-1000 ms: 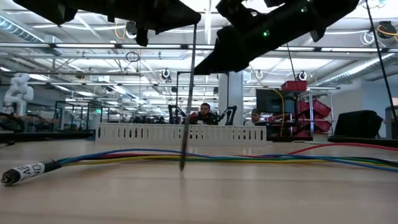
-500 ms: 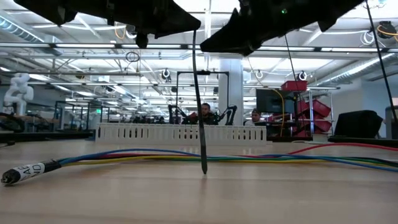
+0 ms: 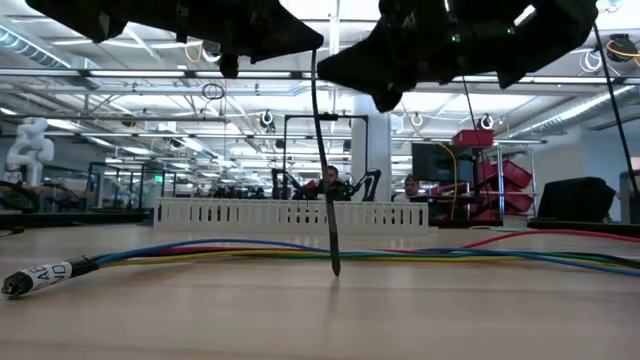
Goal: Ziptie cables
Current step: Wrap the black zip tie on the cables
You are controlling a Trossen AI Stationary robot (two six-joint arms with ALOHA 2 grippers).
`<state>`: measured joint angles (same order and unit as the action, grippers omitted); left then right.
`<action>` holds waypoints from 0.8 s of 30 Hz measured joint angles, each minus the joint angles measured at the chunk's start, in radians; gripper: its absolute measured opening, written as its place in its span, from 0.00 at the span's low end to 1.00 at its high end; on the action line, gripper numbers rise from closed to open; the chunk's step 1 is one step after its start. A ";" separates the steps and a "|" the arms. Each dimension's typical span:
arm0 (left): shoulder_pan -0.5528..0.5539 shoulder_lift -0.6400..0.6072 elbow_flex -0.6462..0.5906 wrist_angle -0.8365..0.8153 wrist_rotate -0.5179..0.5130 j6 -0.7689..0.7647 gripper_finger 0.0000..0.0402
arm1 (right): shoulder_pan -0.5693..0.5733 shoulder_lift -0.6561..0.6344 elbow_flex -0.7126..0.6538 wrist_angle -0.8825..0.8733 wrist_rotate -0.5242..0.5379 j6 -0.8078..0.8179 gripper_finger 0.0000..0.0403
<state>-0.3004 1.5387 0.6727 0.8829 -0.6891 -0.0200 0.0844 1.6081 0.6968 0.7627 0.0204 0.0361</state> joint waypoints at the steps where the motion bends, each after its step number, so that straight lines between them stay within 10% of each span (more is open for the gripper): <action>1: 0.001 0.000 0.000 0.000 0.000 0.000 0.03 | -0.003 0.012 0.000 0.004 -0.002 0.005 0.15; 24: 0.007 0.000 0.000 0.021 0.008 0.011 0.03 | -0.039 0.077 0.002 0.110 -0.216 0.097 0.00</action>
<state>-0.2935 1.5387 0.6724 0.9041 -0.6813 -0.0086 0.0459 1.6848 0.6991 0.8728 -0.1954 0.1329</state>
